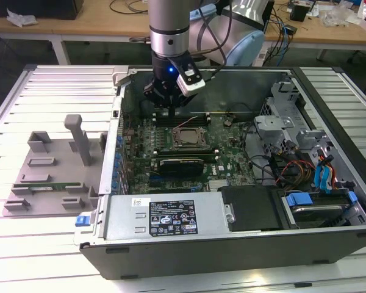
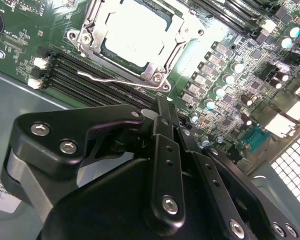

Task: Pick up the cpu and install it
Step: 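Install the first cpu locking lever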

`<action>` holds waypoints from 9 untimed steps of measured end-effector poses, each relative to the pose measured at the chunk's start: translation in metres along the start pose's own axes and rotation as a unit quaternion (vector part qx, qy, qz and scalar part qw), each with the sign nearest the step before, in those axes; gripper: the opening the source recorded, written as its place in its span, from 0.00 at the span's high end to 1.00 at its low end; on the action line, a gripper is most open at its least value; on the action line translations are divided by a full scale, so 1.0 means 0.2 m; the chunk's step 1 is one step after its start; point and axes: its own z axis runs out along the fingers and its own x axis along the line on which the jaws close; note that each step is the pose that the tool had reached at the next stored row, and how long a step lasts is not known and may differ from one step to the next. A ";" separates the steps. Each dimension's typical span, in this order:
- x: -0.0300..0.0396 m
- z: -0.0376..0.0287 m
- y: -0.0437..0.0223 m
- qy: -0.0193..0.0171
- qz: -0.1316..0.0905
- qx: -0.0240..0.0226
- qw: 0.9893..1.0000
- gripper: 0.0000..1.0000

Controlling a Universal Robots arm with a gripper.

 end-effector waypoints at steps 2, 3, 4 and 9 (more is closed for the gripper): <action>0.000 0.017 0.001 0.000 0.000 0.000 1.000 0.89; 0.000 0.025 0.001 0.000 0.000 0.000 1.000 0.89; -0.001 0.035 0.001 0.000 0.000 0.000 1.000 0.89; 0.000 0.063 0.003 0.000 0.000 0.000 1.000 0.89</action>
